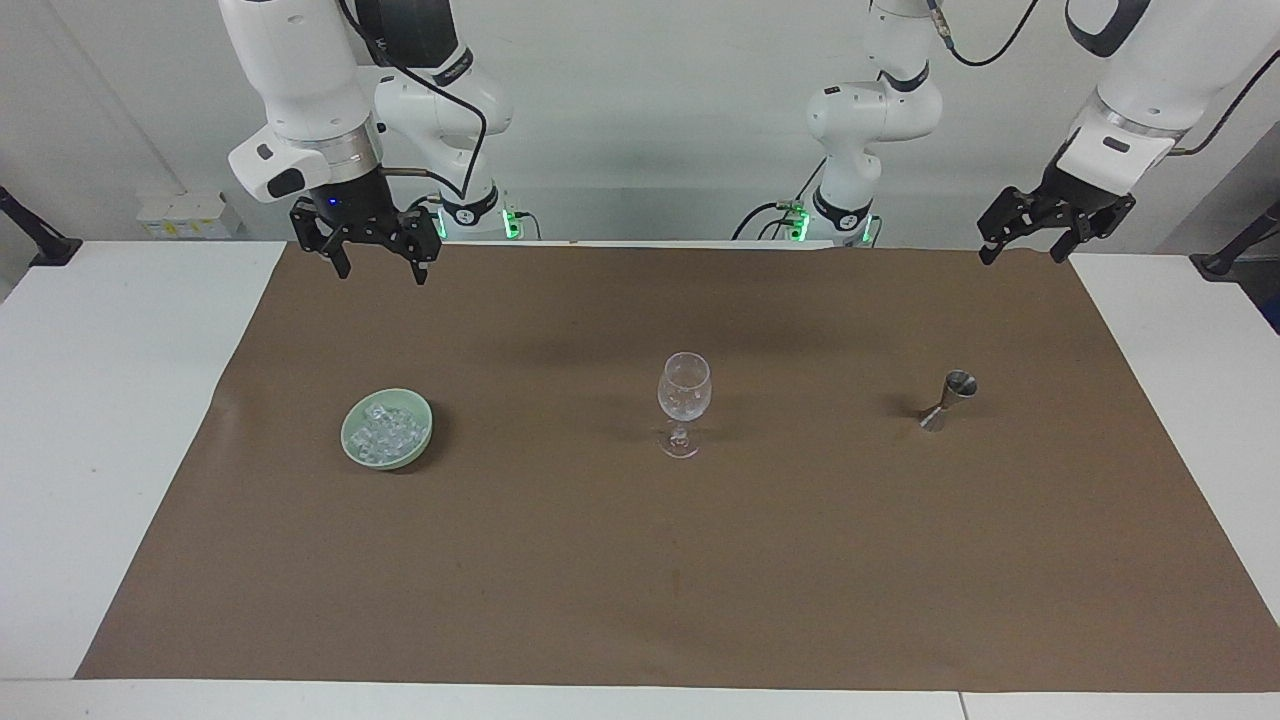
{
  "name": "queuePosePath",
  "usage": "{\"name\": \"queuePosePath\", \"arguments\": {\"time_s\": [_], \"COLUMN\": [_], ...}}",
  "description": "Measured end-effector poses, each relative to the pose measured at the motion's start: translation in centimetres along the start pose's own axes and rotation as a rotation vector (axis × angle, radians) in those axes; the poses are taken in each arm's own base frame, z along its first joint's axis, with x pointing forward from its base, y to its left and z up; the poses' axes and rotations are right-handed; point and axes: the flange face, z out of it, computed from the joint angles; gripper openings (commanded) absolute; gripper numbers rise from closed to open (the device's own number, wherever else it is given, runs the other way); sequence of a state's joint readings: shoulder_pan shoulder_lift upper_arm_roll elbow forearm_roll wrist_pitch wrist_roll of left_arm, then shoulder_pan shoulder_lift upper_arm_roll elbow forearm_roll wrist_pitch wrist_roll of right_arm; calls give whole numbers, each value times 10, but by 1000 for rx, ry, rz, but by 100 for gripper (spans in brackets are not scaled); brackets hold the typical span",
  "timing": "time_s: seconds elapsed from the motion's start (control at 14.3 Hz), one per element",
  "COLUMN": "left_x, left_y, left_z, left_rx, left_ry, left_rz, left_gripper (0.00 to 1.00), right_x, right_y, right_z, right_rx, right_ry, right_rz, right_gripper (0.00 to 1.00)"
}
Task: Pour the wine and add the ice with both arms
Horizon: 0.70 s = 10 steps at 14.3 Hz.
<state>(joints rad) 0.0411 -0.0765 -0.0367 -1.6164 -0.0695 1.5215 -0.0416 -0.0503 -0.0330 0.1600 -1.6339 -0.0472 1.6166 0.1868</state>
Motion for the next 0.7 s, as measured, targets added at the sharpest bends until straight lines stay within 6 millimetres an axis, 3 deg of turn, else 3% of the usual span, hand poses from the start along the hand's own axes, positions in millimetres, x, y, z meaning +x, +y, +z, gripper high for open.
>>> {"name": "queuePosePath", "arguments": {"time_s": [0.35, 0.7], "left_x": [1, 4], "left_y": [-62, -121], "left_z": [1, 33], "left_rx": [-59, -182], "left_ry": [0, -61], "left_rz": [-189, -354], "left_gripper": [100, 100], "right_x": [0, 0], "right_y": [0, 0], "right_z": [0, 0], "right_rx": [0, 0], "right_ry": [0, 0], "right_rz": [0, 0], "right_gripper": [100, 100]}}
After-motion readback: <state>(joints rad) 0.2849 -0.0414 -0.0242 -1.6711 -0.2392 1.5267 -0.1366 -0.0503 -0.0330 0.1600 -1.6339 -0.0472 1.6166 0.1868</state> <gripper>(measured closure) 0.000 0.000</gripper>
